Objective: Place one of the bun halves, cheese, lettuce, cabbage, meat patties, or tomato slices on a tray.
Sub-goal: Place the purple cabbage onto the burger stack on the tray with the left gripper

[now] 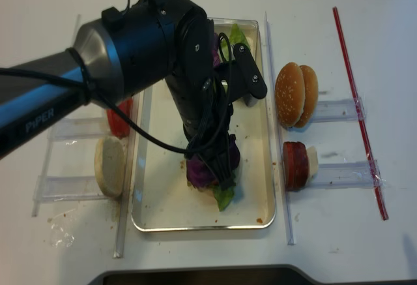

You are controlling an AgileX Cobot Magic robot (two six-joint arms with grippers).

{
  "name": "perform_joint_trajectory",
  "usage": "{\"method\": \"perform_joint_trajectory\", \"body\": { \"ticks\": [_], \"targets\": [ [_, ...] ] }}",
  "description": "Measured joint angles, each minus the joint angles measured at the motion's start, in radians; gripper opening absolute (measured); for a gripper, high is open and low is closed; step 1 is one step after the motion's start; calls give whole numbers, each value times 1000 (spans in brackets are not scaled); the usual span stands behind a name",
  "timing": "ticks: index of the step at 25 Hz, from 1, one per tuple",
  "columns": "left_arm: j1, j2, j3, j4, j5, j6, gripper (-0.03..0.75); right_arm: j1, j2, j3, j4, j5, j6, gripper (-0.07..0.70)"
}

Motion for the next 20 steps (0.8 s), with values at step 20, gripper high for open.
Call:
{"method": "perform_joint_trajectory", "body": {
  "ticks": [20],
  "targets": [
    [0,0,0,0,-46,-50,405,0,0,0,0,0,0,561]
  ]
}}
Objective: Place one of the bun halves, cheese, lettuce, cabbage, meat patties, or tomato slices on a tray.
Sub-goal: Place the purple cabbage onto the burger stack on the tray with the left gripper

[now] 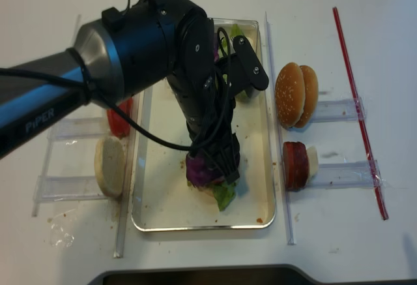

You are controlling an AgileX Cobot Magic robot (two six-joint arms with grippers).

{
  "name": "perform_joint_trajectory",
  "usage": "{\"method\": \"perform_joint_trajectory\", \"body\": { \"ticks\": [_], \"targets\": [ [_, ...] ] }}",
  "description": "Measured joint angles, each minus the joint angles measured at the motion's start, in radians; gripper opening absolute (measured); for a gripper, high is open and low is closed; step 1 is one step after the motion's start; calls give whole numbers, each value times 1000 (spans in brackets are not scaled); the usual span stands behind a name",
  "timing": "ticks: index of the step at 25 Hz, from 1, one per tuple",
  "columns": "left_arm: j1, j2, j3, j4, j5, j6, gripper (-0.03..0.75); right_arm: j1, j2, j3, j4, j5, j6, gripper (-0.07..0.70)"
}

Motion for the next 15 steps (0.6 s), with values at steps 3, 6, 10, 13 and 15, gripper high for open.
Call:
{"method": "perform_joint_trajectory", "body": {
  "ticks": [3,6,10,13,15],
  "targets": [
    [0,0,0,10,-2,-11,405,0,0,0,0,0,0,561],
    [0,0,-15,48,2,-75,405,0,0,0,0,0,0,561],
    [0,0,-69,87,28,-128,407,0,0,0,0,0,0,561],
    [0,0,-102,94,50,-134,408,0,0,0,0,0,0,561],
    [0,0,-116,105,64,-139,408,0,0,0,0,0,0,561]
  ]
}}
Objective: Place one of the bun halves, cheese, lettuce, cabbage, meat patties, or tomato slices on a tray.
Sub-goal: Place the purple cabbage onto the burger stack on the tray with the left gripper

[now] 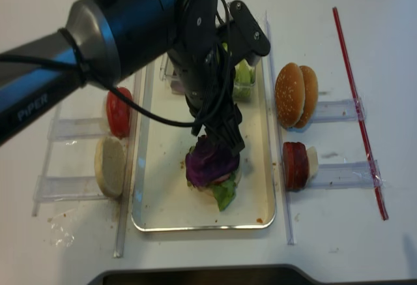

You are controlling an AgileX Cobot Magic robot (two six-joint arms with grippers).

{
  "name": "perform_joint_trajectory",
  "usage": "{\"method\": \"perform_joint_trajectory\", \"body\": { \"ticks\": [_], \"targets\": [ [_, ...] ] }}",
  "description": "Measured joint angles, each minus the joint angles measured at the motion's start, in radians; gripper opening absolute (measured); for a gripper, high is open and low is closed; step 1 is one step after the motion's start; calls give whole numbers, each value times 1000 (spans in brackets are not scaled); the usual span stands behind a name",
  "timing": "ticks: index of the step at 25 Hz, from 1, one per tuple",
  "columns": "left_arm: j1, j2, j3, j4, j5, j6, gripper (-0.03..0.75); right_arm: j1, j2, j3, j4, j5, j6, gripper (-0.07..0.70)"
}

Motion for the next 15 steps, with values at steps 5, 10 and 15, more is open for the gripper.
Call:
{"method": "perform_joint_trajectory", "body": {
  "ticks": [5,10,15],
  "targets": [
    [0,0,-12,49,25,-58,408,0,0,0,0,0,0,559],
    [49,0,-12,15,46,-74,408,0,0,0,0,0,0,522],
    [143,-14,-12,-2,55,-74,408,0,0,0,0,0,0,500]
  ]
}}
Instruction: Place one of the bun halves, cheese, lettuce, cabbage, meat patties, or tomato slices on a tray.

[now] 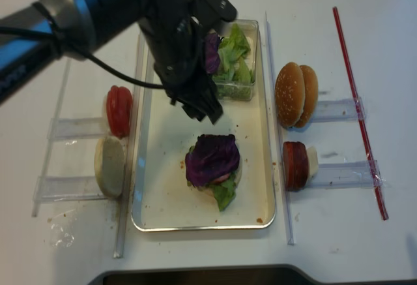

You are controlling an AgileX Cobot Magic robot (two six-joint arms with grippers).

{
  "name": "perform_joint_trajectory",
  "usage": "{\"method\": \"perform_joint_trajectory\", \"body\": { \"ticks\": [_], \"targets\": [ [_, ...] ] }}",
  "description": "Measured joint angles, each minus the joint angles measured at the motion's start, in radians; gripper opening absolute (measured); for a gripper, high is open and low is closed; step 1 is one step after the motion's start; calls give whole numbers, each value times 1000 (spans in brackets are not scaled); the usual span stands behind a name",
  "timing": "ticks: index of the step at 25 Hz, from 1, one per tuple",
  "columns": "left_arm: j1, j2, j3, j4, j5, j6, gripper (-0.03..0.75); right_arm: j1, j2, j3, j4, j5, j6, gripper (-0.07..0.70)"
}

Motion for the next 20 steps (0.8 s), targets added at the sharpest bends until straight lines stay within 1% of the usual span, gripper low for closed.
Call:
{"method": "perform_joint_trajectory", "body": {
  "ticks": [10,16,20],
  "targets": [
    [233,-74,-2,-10,21,0,408,0,0,0,0,0,-2,498],
    [375,-99,-2,-10,65,0,408,0,0,0,0,0,-2,498],
    [456,-111,-2,-10,70,0,408,0,0,0,0,0,-4,498]
  ]
}}
